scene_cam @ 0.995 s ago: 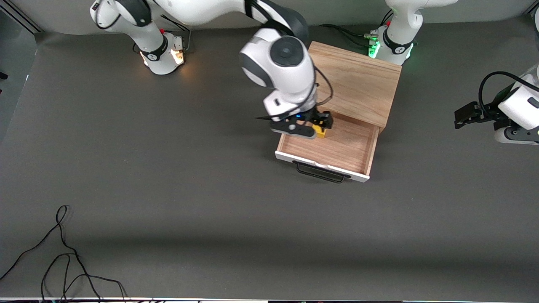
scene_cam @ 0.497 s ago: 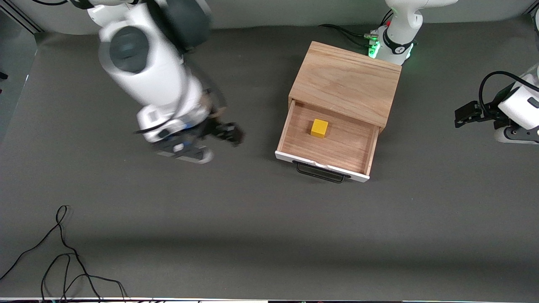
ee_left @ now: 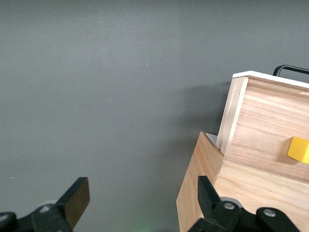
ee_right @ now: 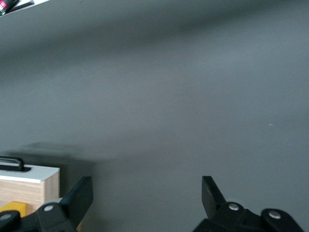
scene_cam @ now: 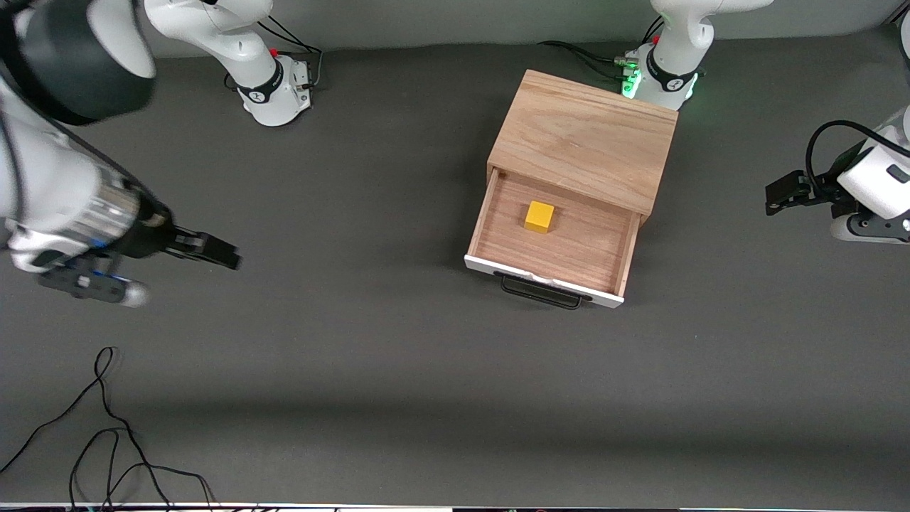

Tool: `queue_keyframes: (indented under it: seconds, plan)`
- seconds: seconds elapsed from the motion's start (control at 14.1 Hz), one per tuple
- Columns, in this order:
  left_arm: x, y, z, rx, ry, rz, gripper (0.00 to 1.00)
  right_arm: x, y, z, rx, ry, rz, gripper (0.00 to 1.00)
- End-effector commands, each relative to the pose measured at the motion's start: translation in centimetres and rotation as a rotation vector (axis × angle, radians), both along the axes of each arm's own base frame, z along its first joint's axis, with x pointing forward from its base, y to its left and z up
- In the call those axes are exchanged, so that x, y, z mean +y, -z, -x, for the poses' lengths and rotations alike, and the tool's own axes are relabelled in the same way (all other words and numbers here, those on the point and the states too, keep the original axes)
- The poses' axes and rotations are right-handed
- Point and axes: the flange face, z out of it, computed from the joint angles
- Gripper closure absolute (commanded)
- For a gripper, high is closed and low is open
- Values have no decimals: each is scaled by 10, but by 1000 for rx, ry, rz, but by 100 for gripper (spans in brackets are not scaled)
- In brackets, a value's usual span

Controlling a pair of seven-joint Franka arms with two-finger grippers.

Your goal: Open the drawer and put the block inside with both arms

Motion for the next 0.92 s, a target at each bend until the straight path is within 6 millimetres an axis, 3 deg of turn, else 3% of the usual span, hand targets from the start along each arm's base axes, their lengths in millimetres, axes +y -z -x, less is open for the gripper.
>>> queue_keyframes:
  seconds: [0.0, 0.14, 0.57, 0.85]
  plan:
    - [0, 0, 6, 9, 18, -9, 0, -43, 9, 35, -59, -36, -4, 0]
    - [-1, 1, 6, 9, 22, -9, 0, -66, 19, 40, -78, -44, 18, 0]
    - [-3, 2, 5, 12, 25, -9, 0, -94, 39, 38, -40, -127, 65, 0]
    - [-3, 3, 5, 12, 25, -9, 0, -90, 33, 36, -51, -175, 100, 0]
